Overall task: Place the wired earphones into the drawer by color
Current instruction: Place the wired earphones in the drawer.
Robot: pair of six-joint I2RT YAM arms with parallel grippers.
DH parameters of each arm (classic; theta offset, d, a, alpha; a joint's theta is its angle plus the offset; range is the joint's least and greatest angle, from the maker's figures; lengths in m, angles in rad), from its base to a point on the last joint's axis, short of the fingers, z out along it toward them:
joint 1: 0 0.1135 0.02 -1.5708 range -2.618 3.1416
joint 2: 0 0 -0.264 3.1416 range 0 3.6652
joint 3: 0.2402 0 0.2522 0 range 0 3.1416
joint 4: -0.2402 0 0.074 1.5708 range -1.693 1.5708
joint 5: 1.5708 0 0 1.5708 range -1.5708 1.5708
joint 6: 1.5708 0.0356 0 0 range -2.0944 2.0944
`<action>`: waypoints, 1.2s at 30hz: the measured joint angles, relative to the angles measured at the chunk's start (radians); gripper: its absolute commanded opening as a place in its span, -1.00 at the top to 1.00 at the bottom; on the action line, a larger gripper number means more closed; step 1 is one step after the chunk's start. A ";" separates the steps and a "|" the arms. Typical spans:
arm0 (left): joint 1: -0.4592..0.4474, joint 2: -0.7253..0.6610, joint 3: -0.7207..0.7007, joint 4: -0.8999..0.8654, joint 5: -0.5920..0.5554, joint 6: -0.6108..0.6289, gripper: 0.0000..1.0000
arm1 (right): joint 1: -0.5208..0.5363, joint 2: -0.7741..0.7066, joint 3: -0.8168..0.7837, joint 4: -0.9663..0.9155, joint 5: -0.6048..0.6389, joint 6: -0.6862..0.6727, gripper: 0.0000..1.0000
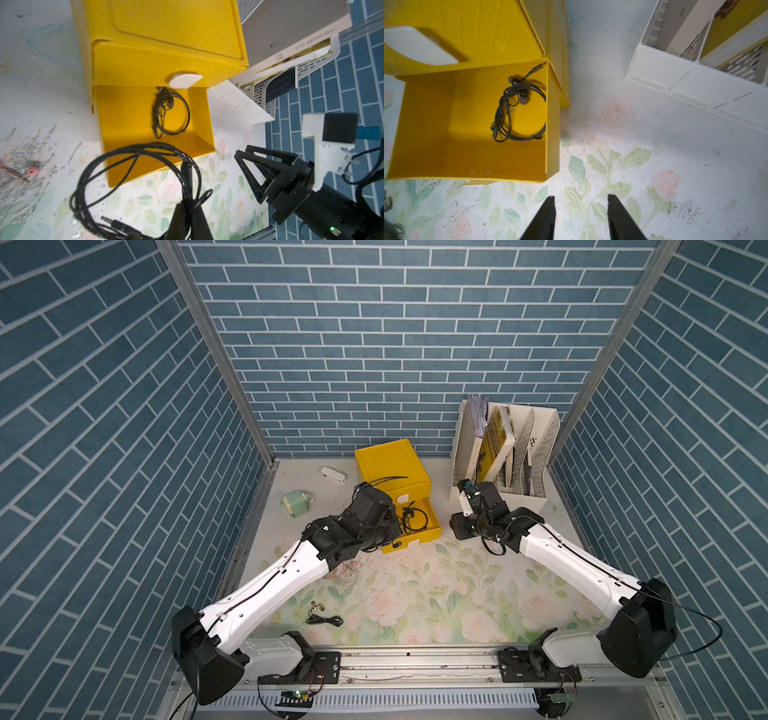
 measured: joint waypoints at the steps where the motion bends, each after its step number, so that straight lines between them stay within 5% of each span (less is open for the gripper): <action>1: -0.003 0.020 0.007 0.010 0.000 0.004 1.00 | -0.002 0.000 -0.002 0.000 0.001 0.000 0.12; 19: 0.021 0.245 0.099 0.094 -0.054 0.071 1.00 | -0.017 -0.032 -0.053 0.001 0.011 0.000 0.12; 33: 0.047 0.264 -0.020 0.168 -0.150 0.093 0.99 | -0.022 -0.045 -0.095 0.010 0.009 0.000 0.13; 36: 0.049 0.291 -0.021 0.183 -0.156 0.100 0.67 | -0.022 -0.047 -0.095 0.011 0.009 0.000 0.13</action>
